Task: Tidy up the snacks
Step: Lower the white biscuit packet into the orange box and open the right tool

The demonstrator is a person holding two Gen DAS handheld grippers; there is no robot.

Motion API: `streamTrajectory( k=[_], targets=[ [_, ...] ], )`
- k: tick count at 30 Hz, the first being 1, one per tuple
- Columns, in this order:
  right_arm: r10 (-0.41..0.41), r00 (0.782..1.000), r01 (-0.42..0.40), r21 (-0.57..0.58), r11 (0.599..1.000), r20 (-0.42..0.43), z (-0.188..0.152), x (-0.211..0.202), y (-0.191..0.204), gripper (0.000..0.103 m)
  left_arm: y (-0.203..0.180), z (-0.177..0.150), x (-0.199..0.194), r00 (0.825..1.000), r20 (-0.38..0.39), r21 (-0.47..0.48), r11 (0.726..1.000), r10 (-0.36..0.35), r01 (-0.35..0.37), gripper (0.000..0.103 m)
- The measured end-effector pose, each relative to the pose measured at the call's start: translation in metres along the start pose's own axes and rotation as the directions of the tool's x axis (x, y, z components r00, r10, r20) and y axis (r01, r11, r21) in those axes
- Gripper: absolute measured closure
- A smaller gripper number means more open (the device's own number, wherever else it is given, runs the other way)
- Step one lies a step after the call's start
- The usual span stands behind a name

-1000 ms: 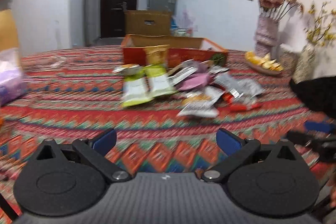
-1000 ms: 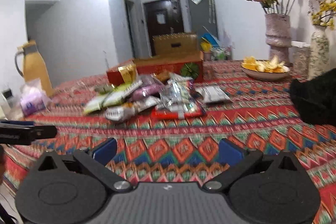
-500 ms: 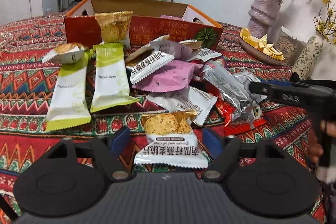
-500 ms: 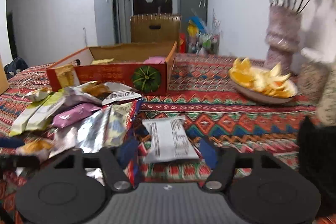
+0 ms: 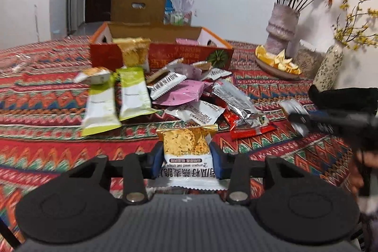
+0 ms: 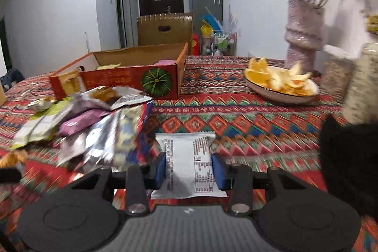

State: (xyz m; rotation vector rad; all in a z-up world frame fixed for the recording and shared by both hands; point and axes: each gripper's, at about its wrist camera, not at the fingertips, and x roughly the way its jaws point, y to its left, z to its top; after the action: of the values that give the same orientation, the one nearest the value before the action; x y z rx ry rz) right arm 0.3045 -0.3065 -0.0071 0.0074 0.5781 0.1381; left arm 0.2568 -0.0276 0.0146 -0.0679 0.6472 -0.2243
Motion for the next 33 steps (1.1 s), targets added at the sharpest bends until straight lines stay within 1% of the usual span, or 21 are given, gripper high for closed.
streamTrajectory(
  k=[4, 8, 11, 15, 18, 20, 21, 22, 25, 27, 30, 33],
  targets=[
    [0.045, 0.999, -0.044, 0.026, 0.999, -0.005, -0.029, -0.052, 0.008, 0.063, 0.002, -0.008, -0.032, 0.999, 0.036, -0.010, 1.000, 0.020, -0.019, 0.062],
    [0.082, 0.997, -0.081, 0.017, 0.997, -0.007, -0.047, -0.080, 0.023, 0.063, 0.003, -0.012, -0.051, 0.997, 0.067, -0.018, 0.999, 0.035, -0.033, 0.062],
    [0.094, 0.996, -0.094, -0.002, 0.996, 0.003, -0.047, -0.087, 0.033, 0.063, 0.004, -0.013, -0.061, 0.996, 0.087, -0.022, 0.999, 0.036, -0.034, 0.062],
    [0.109, 0.994, -0.108, -0.026, 0.994, 0.031, -0.041, -0.093, 0.042, 0.063, 0.008, -0.011, -0.064, 0.994, 0.098, -0.034, 0.999, 0.045, -0.042, 0.062],
    [0.119, 0.992, -0.118, -0.036, 0.992, 0.041, -0.031, -0.089, 0.045, 0.063, 0.014, 0.000, -0.061, 0.994, 0.102, -0.032, 0.999, 0.039, -0.036, 0.062],
    [0.130, 0.990, -0.128, -0.048, 0.991, 0.051, -0.018, -0.087, 0.046, 0.063, 0.021, 0.026, -0.059, 0.993, 0.120, -0.013, 1.000, 0.007, -0.006, 0.062],
    [0.149, 0.987, -0.145, -0.056, 0.988, 0.068, -0.008, -0.087, 0.046, 0.063, 0.024, 0.038, -0.059, 0.990, 0.139, -0.003, 1.000, -0.001, 0.001, 0.062],
    [0.167, 0.983, -0.161, -0.067, 0.985, 0.083, 0.003, -0.086, 0.046, 0.063, 0.030, 0.057, -0.058, 0.986, 0.167, 0.008, 1.000, -0.007, 0.006, 0.062],
    [0.191, 0.971, -0.172, -0.134, 0.976, 0.144, 0.050, -0.078, 0.045, 0.063, 0.049, 0.114, -0.042, 0.979, 0.206, 0.017, 1.000, -0.002, -0.002, 0.062],
    [0.213, 0.962, -0.188, -0.151, 0.970, 0.172, 0.084, -0.067, 0.044, 0.063, 0.059, 0.150, -0.023, 0.977, 0.212, 0.011, 1.000, 0.020, -0.023, 0.062],
    [0.261, 0.946, -0.237, -0.141, 0.961, 0.190, 0.140, -0.035, 0.043, 0.063, 0.075, 0.202, 0.019, 0.976, 0.212, 0.012, 0.999, 0.047, -0.050, 0.062],
    [0.266, 0.946, -0.245, -0.132, 0.961, 0.184, 0.190, 0.016, 0.050, 0.063, 0.093, 0.245, 0.072, 0.979, 0.188, -0.005, 0.997, 0.073, -0.074, 0.062]
  ],
)
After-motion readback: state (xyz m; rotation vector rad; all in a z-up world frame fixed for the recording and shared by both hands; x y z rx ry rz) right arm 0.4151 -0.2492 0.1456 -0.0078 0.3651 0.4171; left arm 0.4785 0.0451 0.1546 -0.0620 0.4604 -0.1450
